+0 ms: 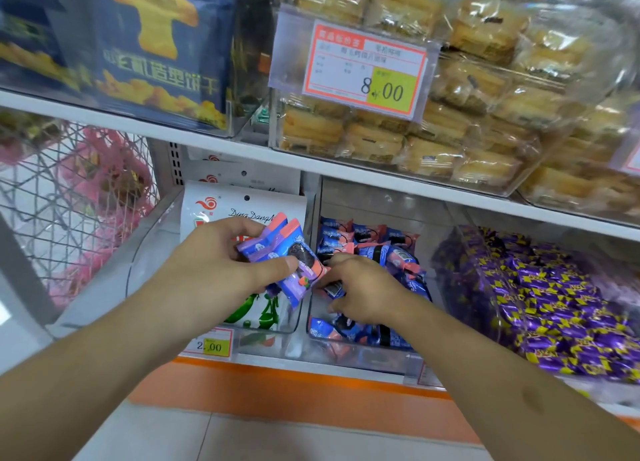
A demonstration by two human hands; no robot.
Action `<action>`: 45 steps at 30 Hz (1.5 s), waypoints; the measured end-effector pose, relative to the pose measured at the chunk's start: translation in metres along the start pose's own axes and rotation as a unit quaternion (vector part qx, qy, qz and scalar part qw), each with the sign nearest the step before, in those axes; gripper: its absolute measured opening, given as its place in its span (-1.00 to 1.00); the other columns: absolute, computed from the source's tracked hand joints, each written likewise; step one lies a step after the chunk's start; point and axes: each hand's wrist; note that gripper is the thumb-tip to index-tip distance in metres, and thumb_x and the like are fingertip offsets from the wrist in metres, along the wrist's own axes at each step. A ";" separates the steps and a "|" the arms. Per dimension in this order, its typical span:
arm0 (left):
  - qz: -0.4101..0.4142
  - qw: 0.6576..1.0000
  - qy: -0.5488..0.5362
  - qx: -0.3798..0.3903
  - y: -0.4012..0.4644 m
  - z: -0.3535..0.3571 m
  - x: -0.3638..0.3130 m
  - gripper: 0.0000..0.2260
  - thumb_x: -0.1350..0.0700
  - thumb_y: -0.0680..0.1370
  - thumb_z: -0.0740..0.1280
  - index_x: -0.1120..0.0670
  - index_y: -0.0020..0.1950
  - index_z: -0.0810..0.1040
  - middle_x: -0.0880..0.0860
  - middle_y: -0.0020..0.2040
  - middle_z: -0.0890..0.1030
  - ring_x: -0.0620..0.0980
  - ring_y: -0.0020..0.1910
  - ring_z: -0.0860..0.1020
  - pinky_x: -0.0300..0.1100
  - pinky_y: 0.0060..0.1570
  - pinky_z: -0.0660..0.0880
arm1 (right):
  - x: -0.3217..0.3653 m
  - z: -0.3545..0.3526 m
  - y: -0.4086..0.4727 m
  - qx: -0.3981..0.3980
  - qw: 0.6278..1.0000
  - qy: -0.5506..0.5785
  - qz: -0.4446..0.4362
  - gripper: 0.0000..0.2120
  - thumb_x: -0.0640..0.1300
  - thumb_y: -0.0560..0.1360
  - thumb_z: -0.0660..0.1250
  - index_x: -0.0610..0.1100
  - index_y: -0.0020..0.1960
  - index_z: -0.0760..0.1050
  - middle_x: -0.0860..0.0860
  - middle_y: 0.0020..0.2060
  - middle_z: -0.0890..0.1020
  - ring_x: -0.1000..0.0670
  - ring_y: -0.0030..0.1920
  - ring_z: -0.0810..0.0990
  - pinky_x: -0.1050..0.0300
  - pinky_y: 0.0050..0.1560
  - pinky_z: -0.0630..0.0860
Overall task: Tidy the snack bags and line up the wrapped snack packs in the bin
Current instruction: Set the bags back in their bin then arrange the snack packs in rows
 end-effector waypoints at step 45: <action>-0.006 1.000 0.005 -0.018 -0.002 0.002 -0.004 -0.71 -0.03 0.39 0.64 -0.03 0.03 0.66 0.13 -0.17 0.79 0.40 -0.04 0.70 0.40 0.22 0.54 | -0.005 -0.008 -0.016 -0.172 0.962 0.210 0.042 -0.73 -0.28 0.48 0.53 0.02 0.06 0.61 0.11 -0.02 0.66 0.14 0.03 0.61 0.36 0.03 0.48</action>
Point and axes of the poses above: each hand's wrist, its own y-axis towards the middle knuckle, its own z-axis out of the palm, x = y × z
